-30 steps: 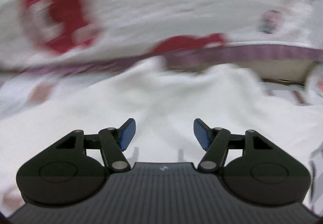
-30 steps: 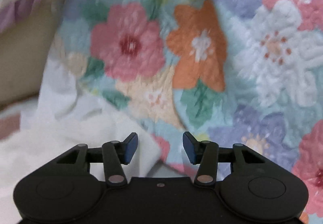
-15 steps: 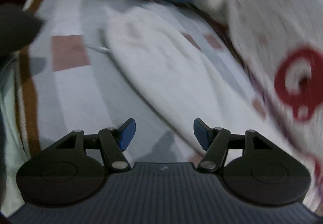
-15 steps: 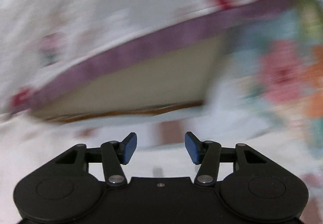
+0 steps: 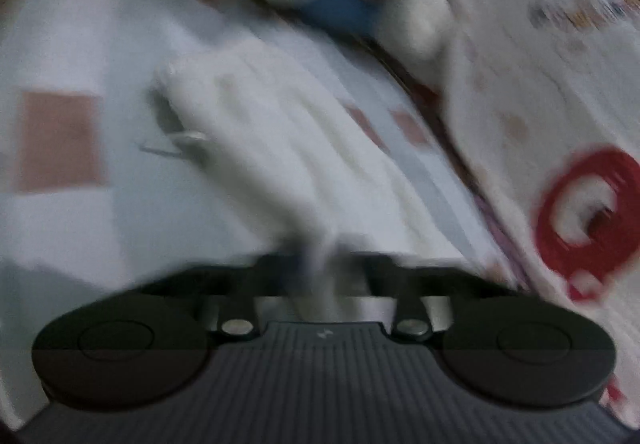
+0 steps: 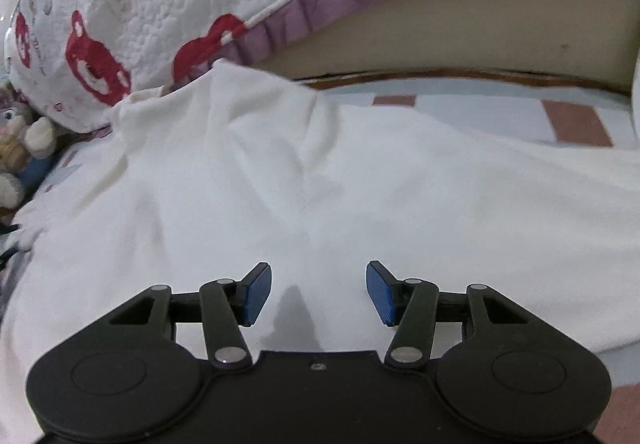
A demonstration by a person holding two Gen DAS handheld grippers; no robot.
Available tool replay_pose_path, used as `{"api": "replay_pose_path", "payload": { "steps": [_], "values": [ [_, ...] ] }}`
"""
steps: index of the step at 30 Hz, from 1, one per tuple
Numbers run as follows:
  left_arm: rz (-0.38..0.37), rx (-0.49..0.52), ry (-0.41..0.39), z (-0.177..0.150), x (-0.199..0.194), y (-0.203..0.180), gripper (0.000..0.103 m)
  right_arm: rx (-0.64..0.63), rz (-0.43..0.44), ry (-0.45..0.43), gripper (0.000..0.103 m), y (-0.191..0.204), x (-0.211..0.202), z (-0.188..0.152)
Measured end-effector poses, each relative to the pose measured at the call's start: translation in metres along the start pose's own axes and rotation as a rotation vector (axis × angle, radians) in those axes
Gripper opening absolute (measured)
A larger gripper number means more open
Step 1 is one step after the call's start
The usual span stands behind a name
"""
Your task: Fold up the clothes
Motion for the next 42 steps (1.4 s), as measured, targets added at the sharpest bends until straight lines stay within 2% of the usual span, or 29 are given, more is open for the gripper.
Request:
{"api": "replay_pose_path", "payload": {
  "steps": [2,4,5,6,7,9,10,12,13,16,19,22,24,27,32,34,36,39,42],
  "values": [
    [0.054,0.087,-0.027,0.01,-0.004,-0.01,0.005,-0.026,0.015,0.033,0.058,0.005,-0.006,-0.003],
    [0.097,0.233,-0.142,0.02,-0.024,-0.025,0.006,-0.05,0.013,0.06,0.058,0.006,-0.011,-0.006],
    [0.121,0.286,-0.175,0.021,-0.032,-0.031,0.006,-0.058,0.011,0.071,0.058,0.007,-0.013,-0.008],
    [0.163,0.298,-0.146,0.017,-0.03,-0.034,0.006,-0.051,0.002,0.075,0.058,0.006,-0.014,-0.011],
    [0.204,0.309,-0.116,0.013,-0.029,-0.036,0.012,-0.045,-0.006,0.079,0.058,0.005,-0.015,-0.013],
    [0.282,0.33,-0.057,0.005,-0.028,-0.04,0.031,-0.036,-0.029,0.083,0.058,0.003,-0.016,-0.019],
    [0.294,0.339,-0.035,-0.001,-0.032,-0.042,0.042,-0.037,-0.039,0.081,0.058,0.003,-0.016,-0.021],
    [0.244,0.384,-0.01,-0.015,-0.049,-0.054,0.044,-0.033,-0.042,0.072,0.059,0.003,-0.017,-0.026],
    [0.185,0.429,0.016,-0.023,-0.06,-0.065,0.04,-0.031,-0.043,0.063,0.059,0.003,-0.017,-0.027],
    [0.006,0.581,0.079,-0.059,-0.097,-0.102,0.039,-0.032,-0.056,0.046,0.059,0.004,-0.016,-0.028],
    [-0.098,0.721,0.16,-0.1,-0.137,-0.123,0.039,-0.019,-0.046,0.011,0.058,0.011,-0.024,-0.027],
    [-0.078,0.918,0.276,-0.146,-0.172,-0.122,0.039,0.024,-0.019,-0.033,0.058,0.018,-0.034,-0.027],
    [0.009,1.078,0.287,-0.165,-0.193,-0.115,0.039,0.06,-0.021,-0.026,0.058,0.025,-0.039,-0.032],
    [0.058,1.235,0.307,-0.185,-0.232,-0.103,0.039,0.055,0.006,-0.001,0.058,0.041,-0.051,-0.043],
    [0.098,1.268,0.329,-0.174,-0.285,-0.092,0.042,0.152,0.262,-0.071,0.058,0.056,-0.093,-0.046],
    [0.077,1.267,0.337,-0.173,-0.297,-0.091,0.042,0.203,0.358,-0.056,0.058,0.059,-0.105,-0.043],
    [0.034,1.263,0.371,-0.18,-0.307,-0.089,0.043,0.193,0.424,-0.015,0.058,0.071,-0.121,-0.045],
    [-0.023,1.264,0.467,-0.205,-0.313,-0.09,0.049,0.124,0.492,0.039,0.059,0.088,-0.15,-0.06],
    [-0.048,1.314,0.529,-0.235,-0.31,-0.095,0.051,0.007,0.463,0.095,0.061,0.098,-0.181,-0.082]
  ]
}}
Point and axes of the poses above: each gripper's, at about its wrist camera, not at the fingertips, and x roughly the way its jaws point, y to its left, z to its top, the point moved 4 cm from there along x, roughly the way its jaws point, and after that the axes turned 4 degrees about -x, right-handed, at the moved point
